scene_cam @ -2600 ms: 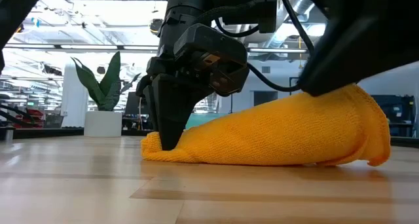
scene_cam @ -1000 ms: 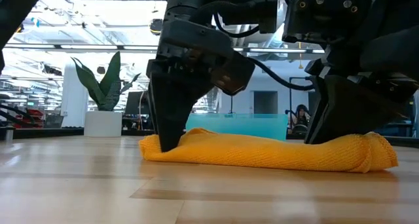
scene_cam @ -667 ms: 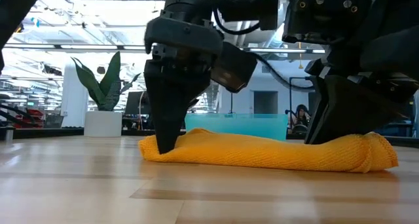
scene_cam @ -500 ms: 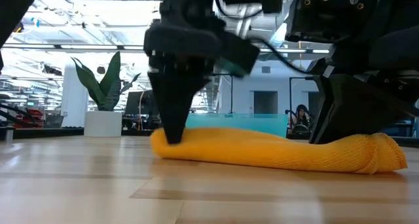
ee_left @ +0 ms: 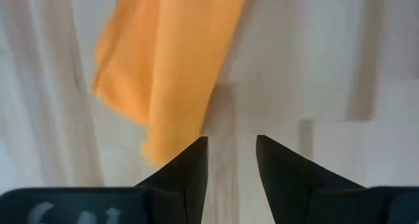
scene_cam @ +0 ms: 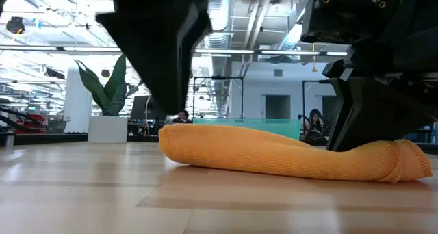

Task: Roll microfiber towels into tight, uniform cylinder then place into a basket
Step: Roll the yellow microfiber towel

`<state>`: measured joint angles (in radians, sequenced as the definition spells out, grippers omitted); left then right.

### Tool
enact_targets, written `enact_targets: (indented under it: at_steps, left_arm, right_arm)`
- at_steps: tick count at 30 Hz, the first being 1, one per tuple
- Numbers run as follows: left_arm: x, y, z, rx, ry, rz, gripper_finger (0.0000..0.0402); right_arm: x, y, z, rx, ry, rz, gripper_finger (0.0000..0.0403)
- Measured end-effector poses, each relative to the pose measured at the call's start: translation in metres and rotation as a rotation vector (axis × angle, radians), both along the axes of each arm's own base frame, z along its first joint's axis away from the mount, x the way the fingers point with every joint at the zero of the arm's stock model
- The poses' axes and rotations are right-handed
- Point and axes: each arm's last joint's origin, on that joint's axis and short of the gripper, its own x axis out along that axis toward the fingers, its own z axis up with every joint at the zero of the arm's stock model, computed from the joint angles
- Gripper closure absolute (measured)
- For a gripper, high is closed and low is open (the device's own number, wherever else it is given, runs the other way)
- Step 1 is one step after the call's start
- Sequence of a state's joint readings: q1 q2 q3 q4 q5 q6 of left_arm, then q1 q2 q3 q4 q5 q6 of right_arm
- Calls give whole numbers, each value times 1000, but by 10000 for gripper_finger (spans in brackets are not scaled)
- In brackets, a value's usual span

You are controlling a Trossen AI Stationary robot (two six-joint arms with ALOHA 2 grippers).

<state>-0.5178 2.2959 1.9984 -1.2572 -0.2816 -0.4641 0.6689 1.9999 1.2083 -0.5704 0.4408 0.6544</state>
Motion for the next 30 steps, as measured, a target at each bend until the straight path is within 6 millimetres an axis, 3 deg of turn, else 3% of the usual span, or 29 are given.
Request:
enact_targets:
  at_steps: [4,8,14,30]
  left_arm:
    - [-5,-18,3,107,-100,-112,279]
    - [-4,-20,1,139,-139,-125,279]
    - [1,-2,-22,145,-108,-104,279]
    - [15,35,-54,68,-118,-32,279]
  right_arm:
    - [0,0,0,-1,-1,-1,329]
    - [0,1,0,0,-3,2,329]
    - [-2,4,0,-3,-6,11,329]
    - [-3,3,0,-3,1,15,329]
